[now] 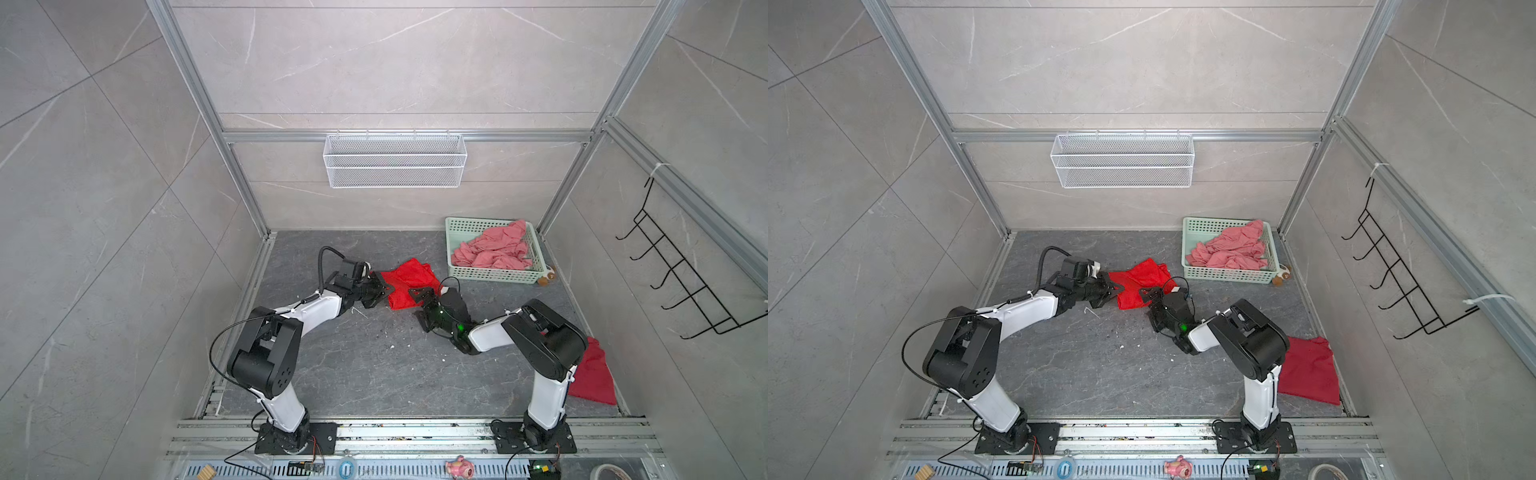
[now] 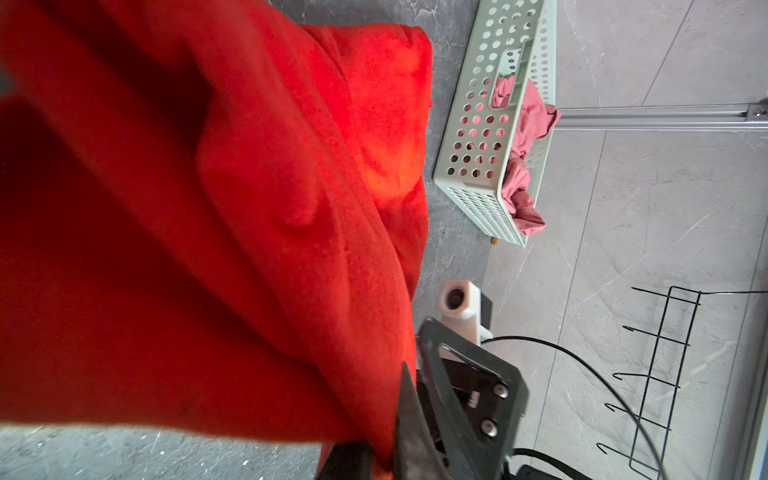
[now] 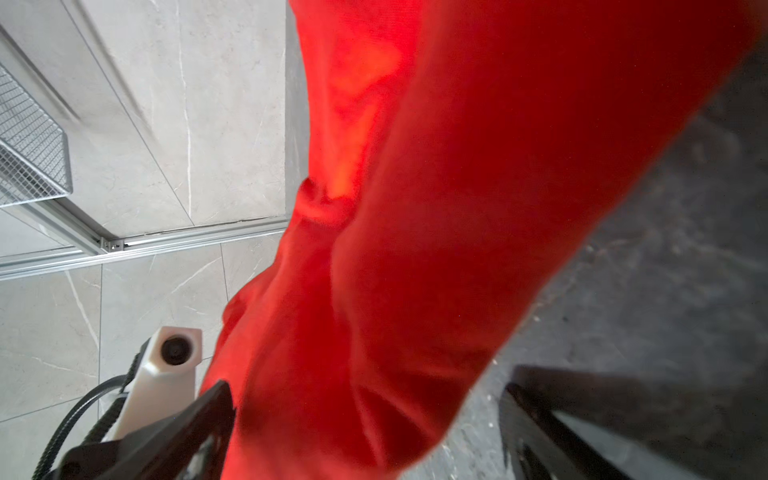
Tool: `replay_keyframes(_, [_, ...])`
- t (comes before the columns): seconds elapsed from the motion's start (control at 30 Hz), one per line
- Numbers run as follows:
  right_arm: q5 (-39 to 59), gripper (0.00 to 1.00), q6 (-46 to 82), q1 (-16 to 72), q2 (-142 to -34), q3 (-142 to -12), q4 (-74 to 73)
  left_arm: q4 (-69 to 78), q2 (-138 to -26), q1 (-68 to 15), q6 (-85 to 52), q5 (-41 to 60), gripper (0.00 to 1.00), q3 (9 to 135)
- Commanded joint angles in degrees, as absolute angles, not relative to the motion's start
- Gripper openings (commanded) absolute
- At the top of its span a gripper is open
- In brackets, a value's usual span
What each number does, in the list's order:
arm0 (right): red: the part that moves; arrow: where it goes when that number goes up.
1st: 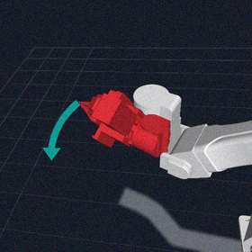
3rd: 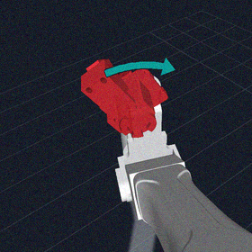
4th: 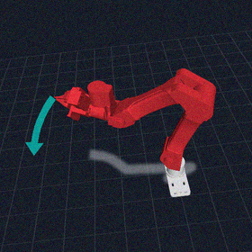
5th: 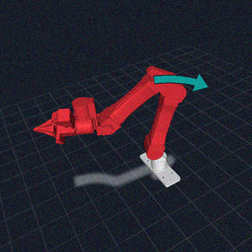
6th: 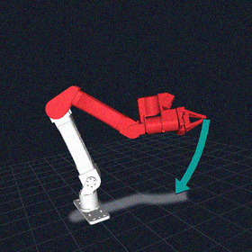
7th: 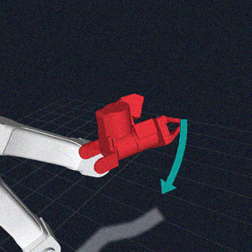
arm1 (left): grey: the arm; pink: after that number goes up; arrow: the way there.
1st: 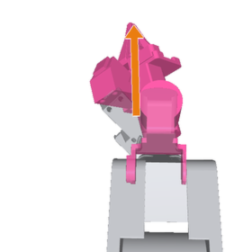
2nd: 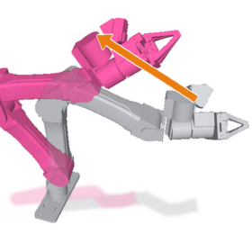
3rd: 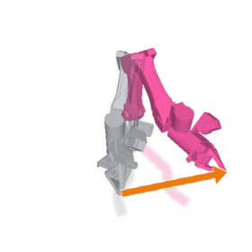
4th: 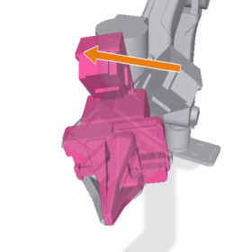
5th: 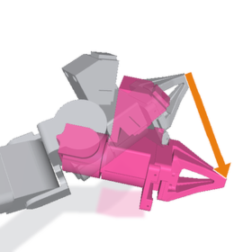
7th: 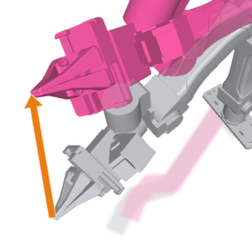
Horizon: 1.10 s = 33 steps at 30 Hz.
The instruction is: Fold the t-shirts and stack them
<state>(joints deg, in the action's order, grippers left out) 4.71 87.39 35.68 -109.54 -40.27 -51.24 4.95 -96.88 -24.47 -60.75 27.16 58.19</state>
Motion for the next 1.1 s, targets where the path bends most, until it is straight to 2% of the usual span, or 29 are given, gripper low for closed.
replay_keyframes(0.0, [2.84,0.99,88.91,36.1,-111.23,-39.99,-54.24,5.16,-93.86,-24.71,-61.32,27.41,0.0,60.04])
replay_keyframes(0.27, [1.42,0.96,91.29,36.2,-118.72,-44.19,-59.12,5.01,-91.53,-24.87,-62.27,28.25,0.0,58.66])
replay_keyframes(0.47, [0.52,0.79,88.91,36.1,-119.8,-46.38,-55.45,3.51,-88.63,-24.87,-62.14,27.62,0.0,55.06])
replay_keyframes(0.53, [-0.13,0.68,87.19,35.94,-118.39,-46.47,-52.12,2.5,-87.86,-24.83,-61.72,27.14,0.0,54.0])
replay_keyframes(0.73, [-0.11,0.23,84.24,35.41,-116.63,-47.81,-45.34,-1.83,-85.67,-24.91,-59.35,26.09,0.0,51.28])
replay_keyframes(0.8, [-0.15,0.14,83.15,35.24,-116.01,-47.78,-44.33,-4.95,-84.33,-24.83,-57.7,24.59,0.0,50.57])
replay_keyframes(0.83, [-0.33,0.12,82.55,35.19,-115.28,-47.89,-42.27,-7.07,-83.75,-24.87,-56.37,23.86,0.0,50.67])
replay_keyframes(0.9, [-0.67,0.07,80.9,35.21,-112.98,-48.14,-37.08,-11.53,-82.86,-24.87,-53.51,22.34,0.12,51.41])
replay_keyframes(1.0, [-2.1,0.02,78.87,35.5,-108.33,-47.49,-27.62,-17.01,-81.4,-24.87,-49.9,19.46,0.39,52.15])
replay_keyframes(1.07, [-3.49,0.0,77.67,35.95,-104.54,-46.31,-22.33,-19.39,-80.65,-24.87,-48.23,17.2,0.49,52.71])
